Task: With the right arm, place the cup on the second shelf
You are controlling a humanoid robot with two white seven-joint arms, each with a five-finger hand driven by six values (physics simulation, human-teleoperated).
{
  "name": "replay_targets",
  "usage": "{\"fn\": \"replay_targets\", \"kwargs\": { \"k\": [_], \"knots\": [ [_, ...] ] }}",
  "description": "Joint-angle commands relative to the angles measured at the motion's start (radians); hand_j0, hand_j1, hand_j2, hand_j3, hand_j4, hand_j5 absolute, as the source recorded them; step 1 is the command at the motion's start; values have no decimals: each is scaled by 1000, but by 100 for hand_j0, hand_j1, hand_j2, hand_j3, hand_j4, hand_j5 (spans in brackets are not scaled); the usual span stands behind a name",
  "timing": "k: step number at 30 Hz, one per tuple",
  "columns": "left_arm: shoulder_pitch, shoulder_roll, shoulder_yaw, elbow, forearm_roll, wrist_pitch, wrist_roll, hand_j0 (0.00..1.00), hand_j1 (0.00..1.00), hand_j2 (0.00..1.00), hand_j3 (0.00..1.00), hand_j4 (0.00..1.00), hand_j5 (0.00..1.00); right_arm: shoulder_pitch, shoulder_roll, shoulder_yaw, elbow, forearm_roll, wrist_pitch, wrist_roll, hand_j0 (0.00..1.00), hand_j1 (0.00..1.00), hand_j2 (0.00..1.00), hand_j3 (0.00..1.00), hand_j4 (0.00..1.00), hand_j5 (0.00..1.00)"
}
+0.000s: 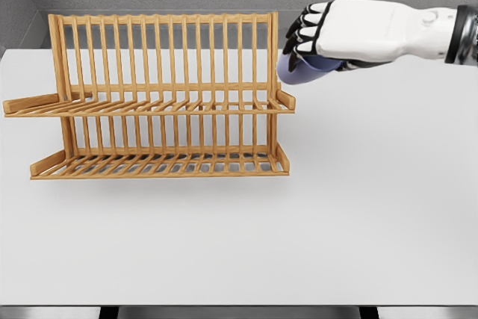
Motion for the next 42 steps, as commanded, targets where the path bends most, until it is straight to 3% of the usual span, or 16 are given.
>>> {"fn": "replay_targets", "kwargs": {
  "k": [1,7,18,19,20,21,25,26,31,32,34,36,37,40,42],
  "knots": [
    [0,0,0,0,0,0,1,100,100,100,100,100,100,0,9,6,-30,-5,3,-1,62,62,62,62,62,62],
    [2,0,0,0,0,0,1,100,100,100,100,100,100,-23,55,66,-38,1,3,-1,62,62,62,62,62,62],
    [2,0,0,0,0,0,-1,100,100,100,100,100,100,-28,63,124,-37,4,3,-1,66,66,66,66,66,66],
    [0,0,0,0,0,0,1,100,100,100,100,100,100,-28,65,124,-37,4,3,-1,69,69,69,69,69,69],
    [0,0,0,0,0,0,-1,100,100,100,100,100,100,-28,63,124,-37,4,3,-1,80,80,80,80,80,80],
    [2,0,0,0,0,0,1,100,100,100,100,100,100,-28,63,124,-37,4,3,-1,100,100,100,100,100,100],
    [2,0,0,0,0,0,-1,100,100,100,100,100,100,-32,60,118,-38,4,3,-1,100,100,100,100,100,100],
    [0,0,0,0,0,0,-1,100,100,100,100,100,100,-37,51,92,-40,1,3,-1,100,100,100,100,100,100],
    [2,0,0,0,0,0,1,100,100,100,100,100,100,-8,-21,-231,-47,-12,3,-1,100,100,100,100,100,100],
    [2,0,0,0,0,0,-1,100,100,100,100,100,100,34,-46,-294,-47,-14,3,-1,100,100,100,100,100,100],
    [0,0,0,0,0,0,1,100,100,100,100,100,100,202,-118,-393,-37,-25,3,-1,100,100,100,100,100,100],
    [0,0,0,0,0,0,-1,100,100,100,100,100,100,386,-132,-393,0,-23,3,-1,100,100,100,100,100,100],
    [0,0,0,0,0,0,-1,100,100,100,100,100,100,445,-116,-399,0,-22,3,-1,100,100,100,100,100,100],
    [0,0,0,0,0,0,-1,100,100,100,100,100,100,607,55,-520,17,-5,3,-1,100,100,100,100,100,100],
    [2,0,0,0,0,0,1,100,100,100,100,100,100,638,164,-589,17,4,3,-1,100,100,100,100,100,100]
  ]
}}
